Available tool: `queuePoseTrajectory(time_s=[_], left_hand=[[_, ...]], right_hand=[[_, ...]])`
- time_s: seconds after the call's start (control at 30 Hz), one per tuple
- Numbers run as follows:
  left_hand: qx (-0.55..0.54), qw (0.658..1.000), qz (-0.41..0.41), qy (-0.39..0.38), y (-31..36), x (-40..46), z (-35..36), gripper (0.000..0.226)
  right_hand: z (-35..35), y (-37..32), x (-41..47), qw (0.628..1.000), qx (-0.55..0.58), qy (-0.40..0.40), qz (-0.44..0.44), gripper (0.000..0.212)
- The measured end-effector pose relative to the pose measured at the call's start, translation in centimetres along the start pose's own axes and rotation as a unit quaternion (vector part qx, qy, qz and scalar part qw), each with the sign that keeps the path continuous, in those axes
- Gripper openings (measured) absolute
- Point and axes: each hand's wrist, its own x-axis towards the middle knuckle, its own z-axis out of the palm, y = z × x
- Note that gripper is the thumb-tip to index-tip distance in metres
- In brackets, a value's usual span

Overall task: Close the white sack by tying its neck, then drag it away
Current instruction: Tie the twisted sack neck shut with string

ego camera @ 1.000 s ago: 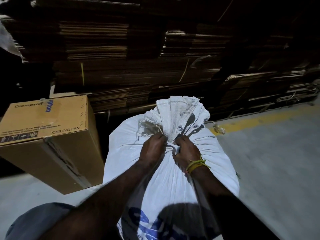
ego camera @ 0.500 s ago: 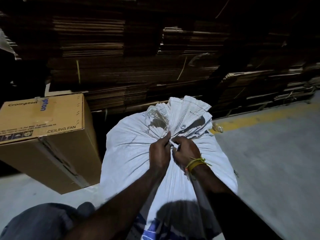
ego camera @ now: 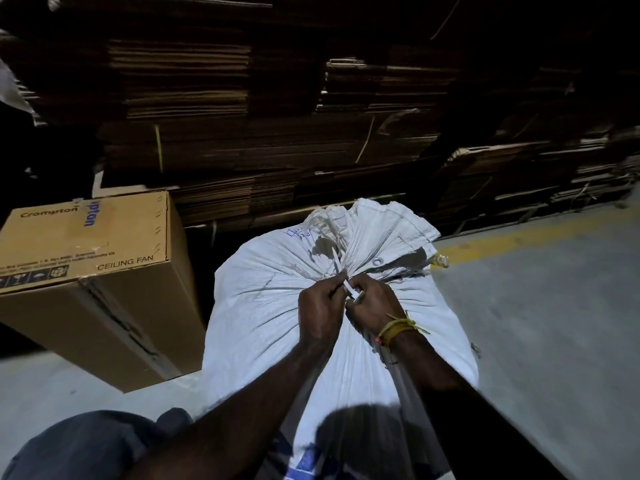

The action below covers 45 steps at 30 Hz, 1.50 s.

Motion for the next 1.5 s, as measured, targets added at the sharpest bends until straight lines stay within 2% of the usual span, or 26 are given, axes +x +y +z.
queuePoseTrajectory(time_s=[0.13,0.37,0.53,0.7,0.83,0.97,1.13,1.23,1.33,1.4,1.5], left_hand=[[0.025,0.998,0.053,-0.02,-0.3,0.4,0.3,0.029],[-0.018,0.998,0.055,-0.01,-0.3,0.7,1.0,0.03],[0.006,0.998,0.064,-0.007,-0.4,1.4,1.0,0.034],[-0.066,0.997,-0.042,-0.008,0.1,1.3,1.2,0.033],[-0.07,0.996,-0.048,-0.007,0.2,1.4,1.2,0.034],[0.011,0.998,0.026,-0.051,0.2,2.2,0.6,0.031],[0.178,0.967,0.141,-0.111,-0.3,3.3,-1.1,0.024],[0.239,0.946,0.173,-0.138,-0.1,3.5,-1.6,0.022],[0.255,0.936,0.187,-0.154,0.1,3.3,-2.3,0.021],[0.262,0.931,0.192,-0.168,0.3,2.8,-2.8,0.025],[0.284,0.923,0.191,-0.179,0.5,2.4,-2.6,0.035]], right_hand=[[-0.5,0.0,0.1,1.0,-0.001,-0.021,-0.007,0.034],[-1.3,0.0,0.3,0.999,0.011,-0.038,-0.029,0.031],[-1.6,-0.1,0.6,0.998,0.026,-0.053,-0.023,0.032],[-1.8,-0.2,0.5,0.997,0.052,-0.058,-0.009,0.038],[-1.6,-0.2,0.5,0.997,0.058,-0.052,-0.013,0.033],[-1.0,0.1,1.3,0.998,-0.038,-0.031,-0.03,0.014],[-0.4,0.1,1.8,0.994,-0.101,-0.009,-0.049,0.015],[-0.5,0.3,1.5,0.994,-0.096,-0.004,-0.058,0.015],[-0.9,0.2,1.0,0.998,-0.037,0.005,-0.059,0.024],[-1.0,-0.1,0.6,0.998,0.001,0.004,-0.062,0.032],[-0.8,-0.4,0.5,0.997,-0.001,0.004,-0.073,0.035]])
